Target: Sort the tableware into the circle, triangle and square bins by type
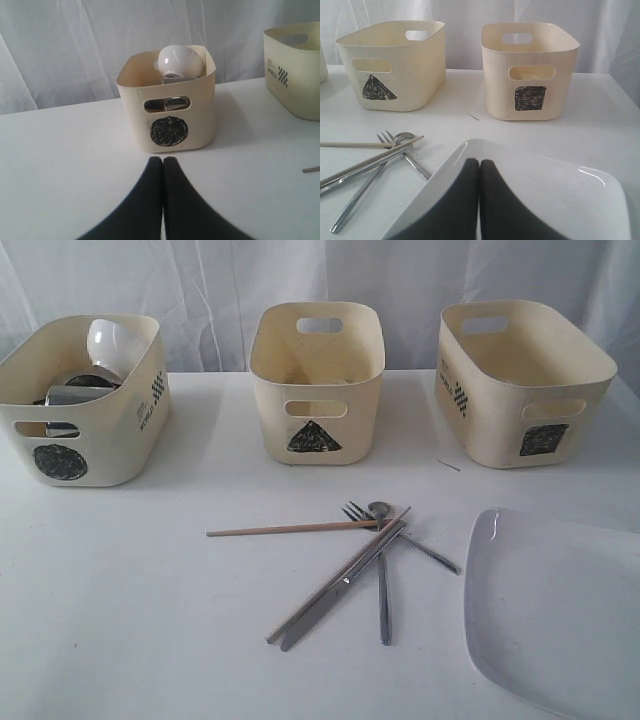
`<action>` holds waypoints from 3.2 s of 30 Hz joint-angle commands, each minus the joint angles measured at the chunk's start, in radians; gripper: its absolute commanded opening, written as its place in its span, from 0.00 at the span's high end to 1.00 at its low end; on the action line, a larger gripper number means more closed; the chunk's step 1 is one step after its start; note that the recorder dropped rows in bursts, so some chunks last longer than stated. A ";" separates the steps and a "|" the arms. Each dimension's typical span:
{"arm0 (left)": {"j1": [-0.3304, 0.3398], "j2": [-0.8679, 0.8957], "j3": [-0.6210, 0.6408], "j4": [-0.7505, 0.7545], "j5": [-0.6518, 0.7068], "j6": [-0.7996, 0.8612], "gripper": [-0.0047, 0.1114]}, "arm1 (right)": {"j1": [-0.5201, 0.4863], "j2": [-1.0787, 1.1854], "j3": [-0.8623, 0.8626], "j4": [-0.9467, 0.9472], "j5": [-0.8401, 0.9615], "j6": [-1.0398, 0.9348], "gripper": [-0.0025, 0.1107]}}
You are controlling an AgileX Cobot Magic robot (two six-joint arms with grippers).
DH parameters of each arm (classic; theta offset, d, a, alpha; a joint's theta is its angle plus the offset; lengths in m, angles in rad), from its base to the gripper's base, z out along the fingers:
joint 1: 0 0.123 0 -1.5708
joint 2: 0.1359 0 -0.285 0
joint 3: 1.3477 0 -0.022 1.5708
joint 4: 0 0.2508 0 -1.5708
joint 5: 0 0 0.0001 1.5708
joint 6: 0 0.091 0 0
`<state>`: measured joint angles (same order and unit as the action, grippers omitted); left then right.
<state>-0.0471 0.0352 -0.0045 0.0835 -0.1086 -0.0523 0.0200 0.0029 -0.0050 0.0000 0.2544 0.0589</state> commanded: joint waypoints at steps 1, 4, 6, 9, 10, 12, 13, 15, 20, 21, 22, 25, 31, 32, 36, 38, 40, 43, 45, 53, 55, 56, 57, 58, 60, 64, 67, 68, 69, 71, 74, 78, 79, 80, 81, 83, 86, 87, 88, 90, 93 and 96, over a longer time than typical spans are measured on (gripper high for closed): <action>-0.001 -0.035 0.005 -0.005 0.087 0.008 0.96 | 0.003 -0.003 0.005 0.000 -0.008 0.001 0.98; -0.001 -0.035 0.005 -0.005 0.087 0.008 0.96 | 0.003 -0.003 0.005 0.000 -0.008 0.001 0.98; -0.001 -0.035 0.005 -0.005 0.087 0.006 0.96 | 0.003 -0.003 0.005 0.000 -0.008 0.001 0.98; -0.001 -0.035 0.005 -0.005 0.087 0.006 0.96 | 0.003 -0.003 0.005 0.000 -0.008 0.001 0.98; -0.001 -0.035 0.005 -0.005 0.087 0.006 0.96 | 0.003 -0.003 0.005 0.000 -0.008 0.001 0.98; -0.001 -0.035 0.005 -0.005 0.087 0.006 0.96 | 0.003 -0.003 0.005 0.000 -0.008 0.001 0.98; -0.001 -0.035 0.005 -0.005 0.087 0.006 0.96 | 0.003 -0.003 0.005 0.000 -0.008 0.001 0.98; -0.001 -0.035 0.005 -0.005 0.087 0.006 0.96 | 0.003 -0.003 0.005 0.000 -0.008 0.001 0.98; -0.001 -0.035 0.005 -0.005 0.087 0.006 0.96 | 0.003 -0.003 0.005 0.000 -0.008 0.001 0.98; -0.001 -0.035 0.005 -0.005 0.087 0.006 0.96 | 0.003 -0.003 0.005 0.000 -0.008 -0.001 0.98; -0.001 -0.035 0.005 -0.005 0.087 0.006 0.96 | 0.003 -0.003 0.005 0.000 -0.008 -0.001 0.98; -0.001 -0.035 0.005 -0.005 0.087 0.006 0.96 | 0.003 -0.003 0.005 0.167 -0.029 0.182 0.98; -0.001 -0.035 0.005 -0.005 0.087 0.006 0.96 | 0.003 -0.003 -0.131 0.434 0.099 0.094 0.98; -0.001 -0.035 0.005 -0.005 0.087 0.006 0.96 | 0.003 -0.003 -0.161 0.451 0.125 0.053 0.98; -0.001 -0.035 0.005 -0.005 0.087 0.006 0.96 | 0.003 -0.003 -0.222 0.477 0.127 0.015 0.98; -0.001 -0.035 0.005 -0.005 0.087 0.006 0.96 | 0.003 -0.003 -0.227 0.482 0.065 0.020 0.98; -0.001 -0.035 0.005 -0.005 0.087 0.006 0.96 | 0.003 -0.003 -0.233 0.509 -0.002 0.041 0.98; -0.001 -0.035 0.005 -0.005 0.087 0.006 0.96 | 0.003 0.068 -0.343 0.510 0.223 -0.123 0.98; -0.001 -0.035 0.005 -0.005 0.087 0.006 0.96 | 0.003 0.183 -0.403 0.532 0.301 -0.241 0.98; -0.001 -0.035 0.005 -0.005 0.087 0.006 0.96 | 0.057 1.000 -0.935 0.539 0.656 -0.467 0.52; -0.001 -0.035 0.005 -0.005 0.087 0.006 0.96 | 0.109 1.148 -0.985 0.486 0.627 -0.374 0.52; -0.001 -0.035 0.005 -0.005 0.087 0.006 0.96 | 0.136 1.191 -0.985 0.454 0.598 -0.347 0.52; -0.001 -0.035 0.005 -0.005 0.087 0.006 0.96 | 0.183 1.272 -0.983 0.384 0.554 -0.250 0.52; -0.001 -0.035 0.005 -0.005 0.087 0.006 0.96 | 0.200 1.304 -0.983 0.365 0.522 -0.183 0.52; -0.001 -0.035 0.005 -0.005 0.087 0.006 0.96 | 0.274 1.430 -0.983 0.297 0.432 0.134 0.50; -0.001 -0.035 0.005 -0.005 0.087 0.006 0.96 | 0.381 1.558 -0.983 0.246 0.308 0.343 0.50; -0.001 -0.035 0.005 -0.005 0.087 0.006 0.96 | 0.440 1.685 -0.990 0.189 0.251 0.558 0.50; -0.001 -0.035 0.005 -0.005 0.087 0.006 0.96 | 0.450 1.714 -0.999 0.161 0.249 0.610 0.50; -0.001 -0.035 0.005 -0.005 0.087 0.006 0.96 | 0.458 1.740 -1.010 0.129 0.253 0.664 0.50; -0.001 -0.035 0.005 -0.005 0.087 0.006 0.96 | 0.477 1.777 -1.037 0.064 0.260 0.743 0.50; -0.001 -0.035 0.005 -0.005 0.087 0.006 0.96 | 0.504 1.811 -1.073 -0.038 0.261 0.865 0.50; -0.001 -0.035 0.005 -0.005 0.087 0.006 0.96 | 0.528 1.840 -1.126 -0.162 0.276 0.977 0.50; -0.001 -0.035 0.005 -0.005 0.087 0.006 0.96 | 0.527 1.844 -1.139 -0.176 0.282 0.985 0.50; -0.001 -0.035 0.005 -0.005 0.087 0.006 0.96 | 0.530 1.852 -1.151 -0.185 0.293 0.992 0.50; -0.001 -0.035 0.005 -0.005 0.087 0.006 0.96 | 0.530 1.858 -1.161 -0.185 0.306 1.000 0.50; -0.001 -0.035 0.005 -0.005 0.087 0.006 0.96 | 0.530 1.875 -1.175 -0.192 0.326 1.015 0.50; -0.001 -0.035 0.005 -0.005 0.087 0.006 0.96 | 0.534 1.917 -1.216 -0.246 0.373 1.057 0.50; -0.001 -0.035 0.005 -0.005 0.087 0.006 0.96 | 0.539 1.925 -1.224 -0.264 0.377 1.071 0.50; -0.001 -0.035 0.005 -0.005 0.087 0.006 0.96 | 0.546 1.934 -1.236 -0.275 0.381 1.081 0.50; -0.001 -0.035 0.005 -0.005 0.087 0.006 0.96 | 0.555 1.950 -1.244 -0.294 0.392 1.119 0.50; -0.001 -0.035 0.005 -0.005 0.087 0.006 0.96 | 0.557 1.984 -1.244 -0.310 0.392 1.147 0.50; -0.001 -0.035 0.005 -0.005 0.087 0.006 0.96 | 0.557 2.001 -1.244 -0.312 0.397 1.149 0.50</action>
<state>-0.0471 0.0046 -0.0025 0.0835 -0.0216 -0.0438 0.5751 1.9981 -1.2445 -0.2949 0.6435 1.1990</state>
